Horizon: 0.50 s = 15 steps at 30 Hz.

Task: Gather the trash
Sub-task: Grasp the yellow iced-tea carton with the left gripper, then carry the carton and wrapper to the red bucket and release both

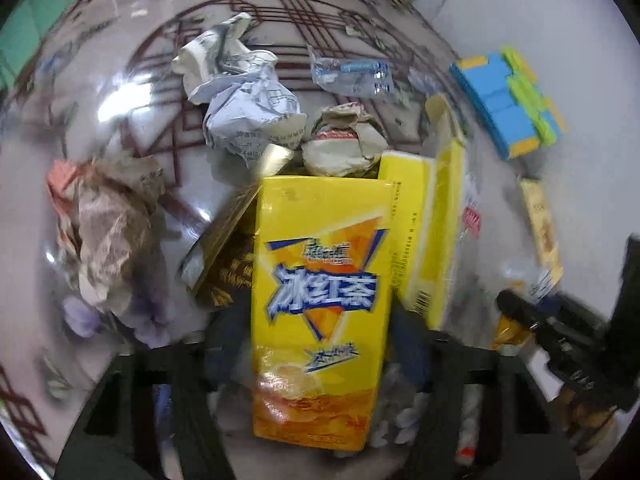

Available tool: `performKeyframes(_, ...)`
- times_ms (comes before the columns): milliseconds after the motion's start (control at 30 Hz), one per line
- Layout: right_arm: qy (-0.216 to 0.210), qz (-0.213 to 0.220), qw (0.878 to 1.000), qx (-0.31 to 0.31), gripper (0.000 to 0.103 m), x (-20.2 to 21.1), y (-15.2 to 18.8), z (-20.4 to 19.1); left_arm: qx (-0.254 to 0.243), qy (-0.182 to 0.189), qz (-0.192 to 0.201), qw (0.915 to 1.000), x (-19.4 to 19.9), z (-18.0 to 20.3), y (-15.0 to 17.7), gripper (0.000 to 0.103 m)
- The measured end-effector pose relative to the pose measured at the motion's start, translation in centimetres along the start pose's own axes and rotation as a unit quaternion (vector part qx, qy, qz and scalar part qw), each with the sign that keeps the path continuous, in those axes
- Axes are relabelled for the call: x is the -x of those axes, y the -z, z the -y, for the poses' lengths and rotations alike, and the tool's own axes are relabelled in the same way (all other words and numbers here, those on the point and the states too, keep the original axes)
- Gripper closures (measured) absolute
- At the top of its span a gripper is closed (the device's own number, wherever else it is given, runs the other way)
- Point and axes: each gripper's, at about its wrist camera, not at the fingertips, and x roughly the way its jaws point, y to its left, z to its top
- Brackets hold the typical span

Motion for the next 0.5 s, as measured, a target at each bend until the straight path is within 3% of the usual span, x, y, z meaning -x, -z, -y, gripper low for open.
performKeyframes(233,-0.002,0.016,1.000,0.002,0.072,1.4,-0.5,-0.8,0.029,0.000,0.066,0.9974,4.7,-1.1,-0.2,0.044)
performKeyframes(500,-0.021,0.080,0.996,0.044,0.072,5.4,-3.1,-5.6,0.039,-0.060,0.152,0.9858,10.9,-2.5,0.3,0.044)
